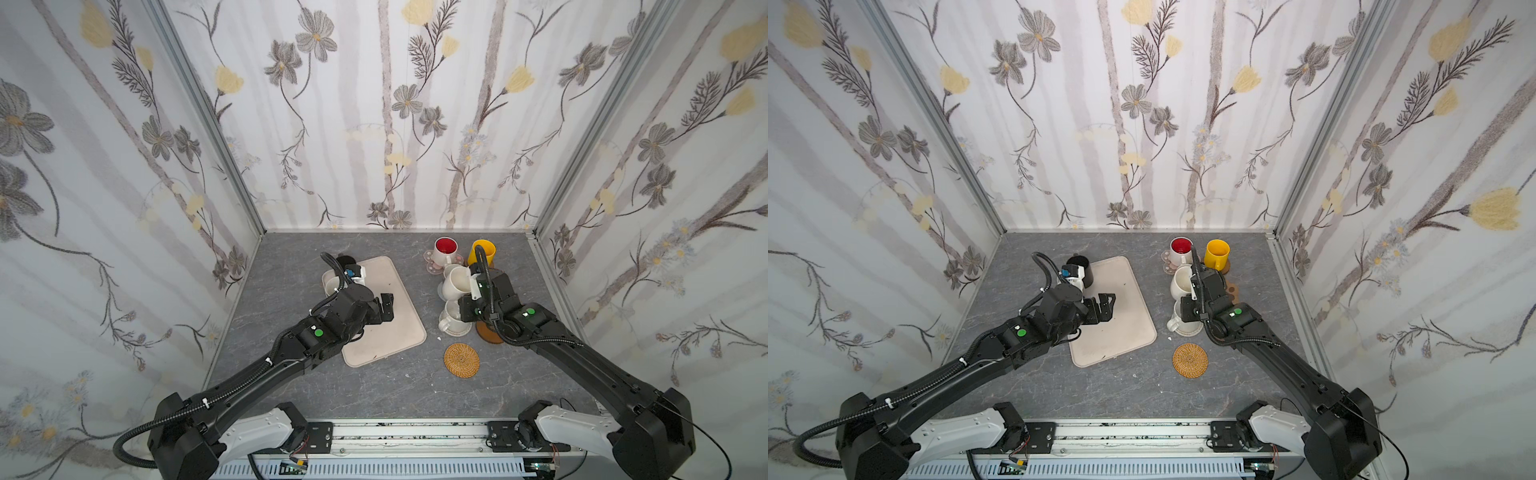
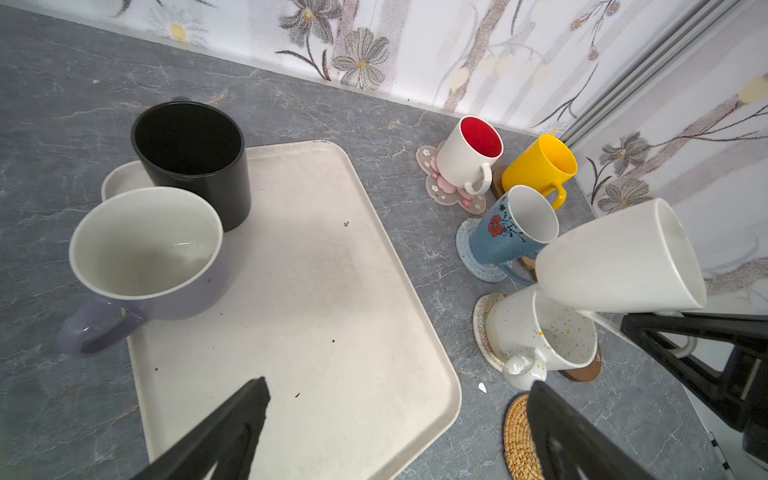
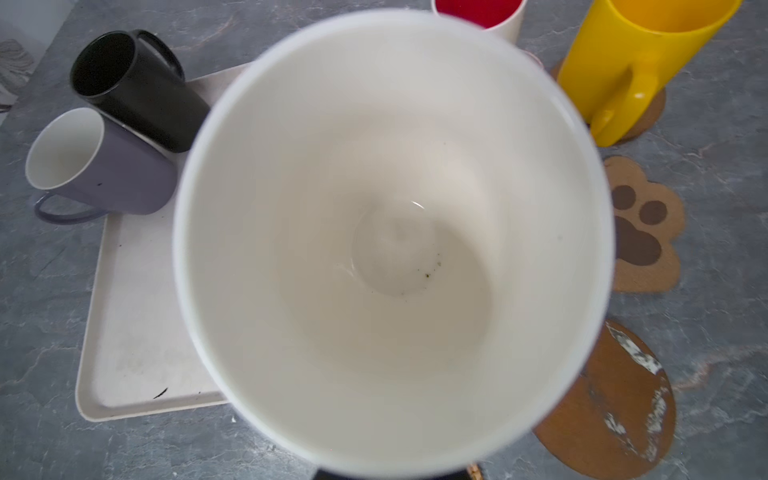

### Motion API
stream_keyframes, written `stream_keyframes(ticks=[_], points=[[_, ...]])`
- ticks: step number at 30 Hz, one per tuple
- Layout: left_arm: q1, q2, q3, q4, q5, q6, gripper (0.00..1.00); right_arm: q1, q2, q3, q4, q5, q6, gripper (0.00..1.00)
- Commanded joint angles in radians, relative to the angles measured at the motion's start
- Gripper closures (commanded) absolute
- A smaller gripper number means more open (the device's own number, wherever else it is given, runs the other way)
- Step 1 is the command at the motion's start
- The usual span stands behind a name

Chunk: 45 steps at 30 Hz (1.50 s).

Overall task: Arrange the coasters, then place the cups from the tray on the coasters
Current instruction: 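Lift the white mug off the tray with the right gripper, then carry the white mug and lower it onto the brown cork coaster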

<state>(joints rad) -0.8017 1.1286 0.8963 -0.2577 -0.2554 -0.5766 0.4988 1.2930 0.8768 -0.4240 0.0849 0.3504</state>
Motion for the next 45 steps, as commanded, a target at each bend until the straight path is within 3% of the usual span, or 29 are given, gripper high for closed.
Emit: stream_keyframes(ticks=[1, 9, 21, 45], points=[[-0.014, 0.034, 0.026, 0.071, -0.013, -0.013, 0.00, -0.062, -0.054, -0.043, 0.084, 0.014, 0.031, 1.00], [-0.030, 0.087, 0.024, 0.112, -0.002, -0.019, 0.00, -0.245, -0.136, -0.116, 0.106, -0.034, 0.041, 1.00], [-0.013, 0.093, -0.018, 0.141, 0.004, 0.011, 0.00, -0.367, 0.037, -0.116, 0.200, 0.018, 0.058, 1.00], [0.071, 0.029, -0.193, 0.239, -0.030, 0.000, 0.00, -0.404, 0.385, 0.051, 0.244, 0.040, 0.015, 1.00]])
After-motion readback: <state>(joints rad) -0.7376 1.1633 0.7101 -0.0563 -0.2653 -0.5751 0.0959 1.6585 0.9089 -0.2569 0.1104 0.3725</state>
